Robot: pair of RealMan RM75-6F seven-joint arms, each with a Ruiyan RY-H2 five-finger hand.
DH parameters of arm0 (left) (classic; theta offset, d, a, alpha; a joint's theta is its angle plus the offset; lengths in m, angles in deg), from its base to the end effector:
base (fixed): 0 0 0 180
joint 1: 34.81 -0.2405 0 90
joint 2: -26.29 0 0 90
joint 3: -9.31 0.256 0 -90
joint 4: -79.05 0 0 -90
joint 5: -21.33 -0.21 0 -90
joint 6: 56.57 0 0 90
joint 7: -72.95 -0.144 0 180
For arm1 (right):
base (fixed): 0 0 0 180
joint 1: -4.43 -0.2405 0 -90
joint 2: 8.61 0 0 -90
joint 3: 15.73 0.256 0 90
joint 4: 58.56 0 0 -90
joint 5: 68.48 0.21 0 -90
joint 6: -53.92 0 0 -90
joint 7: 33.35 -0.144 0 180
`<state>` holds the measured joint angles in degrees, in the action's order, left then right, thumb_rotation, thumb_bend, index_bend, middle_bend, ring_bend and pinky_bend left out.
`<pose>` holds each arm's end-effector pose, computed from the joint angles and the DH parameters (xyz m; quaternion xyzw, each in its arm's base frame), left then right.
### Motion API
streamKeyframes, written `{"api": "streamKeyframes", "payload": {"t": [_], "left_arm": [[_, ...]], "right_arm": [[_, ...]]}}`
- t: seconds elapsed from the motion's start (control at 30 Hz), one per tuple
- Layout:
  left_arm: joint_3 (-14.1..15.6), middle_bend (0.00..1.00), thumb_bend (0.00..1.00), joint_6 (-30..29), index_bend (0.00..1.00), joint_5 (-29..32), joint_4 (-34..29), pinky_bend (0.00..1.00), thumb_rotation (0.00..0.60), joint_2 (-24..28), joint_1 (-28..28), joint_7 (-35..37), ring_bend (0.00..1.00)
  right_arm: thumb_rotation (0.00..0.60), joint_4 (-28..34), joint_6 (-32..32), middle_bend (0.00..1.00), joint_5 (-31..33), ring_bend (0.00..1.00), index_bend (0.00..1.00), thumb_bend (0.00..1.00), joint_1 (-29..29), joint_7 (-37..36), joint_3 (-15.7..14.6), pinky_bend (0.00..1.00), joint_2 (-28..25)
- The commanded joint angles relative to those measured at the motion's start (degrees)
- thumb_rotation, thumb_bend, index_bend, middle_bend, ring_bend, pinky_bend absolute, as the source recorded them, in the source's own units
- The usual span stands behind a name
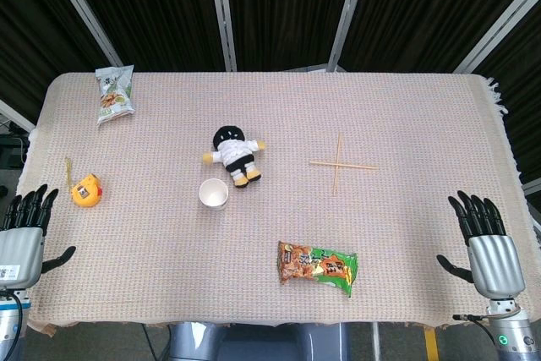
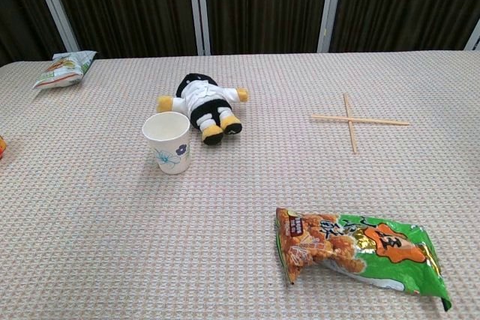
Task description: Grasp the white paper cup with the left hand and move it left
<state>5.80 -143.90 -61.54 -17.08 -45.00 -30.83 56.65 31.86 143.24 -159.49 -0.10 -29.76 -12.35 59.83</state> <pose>-0.2926 0.1765 0.1237 -0.5876 -0.3676 -0.3560 0.6268 -0.2955 -0.1801 0.1444 0.6046 -0.3402 0.4216 0.5839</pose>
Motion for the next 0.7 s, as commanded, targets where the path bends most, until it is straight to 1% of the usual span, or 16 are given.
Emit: {"api": "streamKeyframes", "payload": {"t": [0.03, 0.27, 0.5, 0.7], "left_arm": [[0.04, 0.0, 0.09, -0.03, 0.0, -0.04, -0.06, 0.0, 0.6, 0.04, -0.04, 0.07, 0.0], [0.25, 0.0, 0.09, -0.62, 0.0, -0.94, -0.09, 0.0, 0.6, -0.11, -0.2, 1.1, 0.0], [0.39, 0.0, 0.09, 0.49, 0.0, -1.24, 0.06, 0.0, 0.6, -0.27, 0.46, 1.04, 0.0], [-0.35, 0.0, 0.09, 3.11, 0.01, -1.24, -2.92, 0.0, 0.6, 0.29, 2.58, -0.88, 0.0]], "right_arm": [[0.6, 0.13, -0.14, 0.0, 0.03, 0.0, 0.03, 0.02, 0.02, 0.08, -0.08, 0.0, -0.1], [0.6, 0.47, 0.02, 0.0, -0.7, 0.0, 0.03, 0.03, 0.13, -0.26, -0.48, 0.0, -0.53], [0.6, 1.1, -0.22, 0.0, -0.57, 0.0, 0.03, 0.03, 0.17, -0.12, -0.55, 0.0, -1.04], [0.6, 1.2, -0.13, 0.0, -0.61, 0.0, 0.03, 0.03, 0.28, -0.88, -0.59, 0.0, -1.4]]}}
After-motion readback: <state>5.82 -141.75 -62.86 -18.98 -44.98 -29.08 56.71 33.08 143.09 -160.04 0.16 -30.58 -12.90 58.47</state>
